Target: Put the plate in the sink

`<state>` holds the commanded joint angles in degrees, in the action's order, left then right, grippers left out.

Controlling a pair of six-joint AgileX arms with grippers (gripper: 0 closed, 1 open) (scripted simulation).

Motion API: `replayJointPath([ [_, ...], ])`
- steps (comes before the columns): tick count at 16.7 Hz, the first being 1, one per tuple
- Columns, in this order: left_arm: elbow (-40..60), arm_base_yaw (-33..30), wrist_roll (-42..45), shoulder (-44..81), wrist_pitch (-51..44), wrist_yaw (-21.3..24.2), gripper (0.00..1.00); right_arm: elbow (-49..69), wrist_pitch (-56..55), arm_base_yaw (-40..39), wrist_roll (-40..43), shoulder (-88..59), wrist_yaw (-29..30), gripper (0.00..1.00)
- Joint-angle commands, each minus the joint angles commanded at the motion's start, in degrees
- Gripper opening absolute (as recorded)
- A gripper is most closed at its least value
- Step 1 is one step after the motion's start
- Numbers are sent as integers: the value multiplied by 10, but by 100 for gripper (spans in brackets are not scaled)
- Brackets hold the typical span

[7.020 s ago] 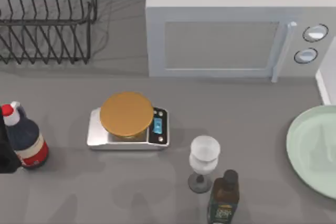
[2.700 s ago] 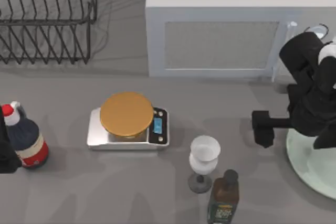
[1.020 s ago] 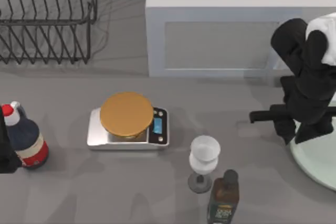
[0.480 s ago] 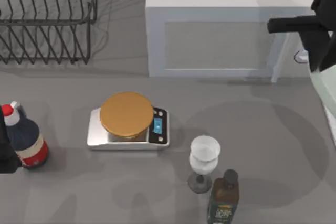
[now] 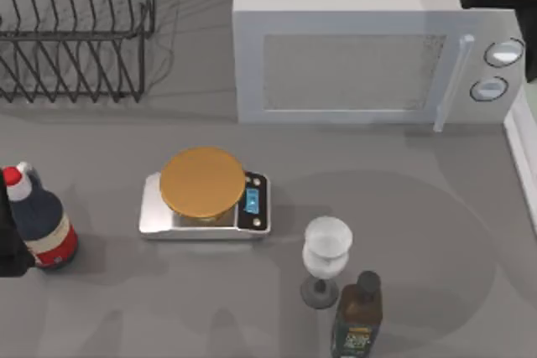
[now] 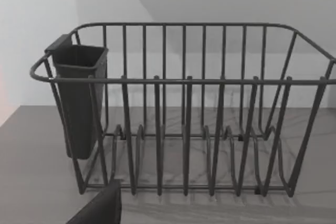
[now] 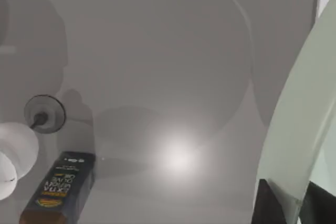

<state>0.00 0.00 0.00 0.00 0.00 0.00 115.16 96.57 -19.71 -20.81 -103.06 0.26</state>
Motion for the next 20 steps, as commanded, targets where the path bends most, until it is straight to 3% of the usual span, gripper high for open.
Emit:
replayJointPath([
  [4, 0, 0, 0, 0, 0, 0, 100, 40, -6, 34, 5, -37, 12, 0],
  [7, 0, 0, 0, 0, 0, 0, 100, 132, -13, 94, 27, -118, 29, 0],
  [14, 0, 0, 0, 0, 0, 0, 100, 412, 11, 217, 155, -406, 28, 0],
  [20, 0, 0, 0, 0, 0, 0, 100, 511, 42, 244, 241, -523, 3, 0],
])
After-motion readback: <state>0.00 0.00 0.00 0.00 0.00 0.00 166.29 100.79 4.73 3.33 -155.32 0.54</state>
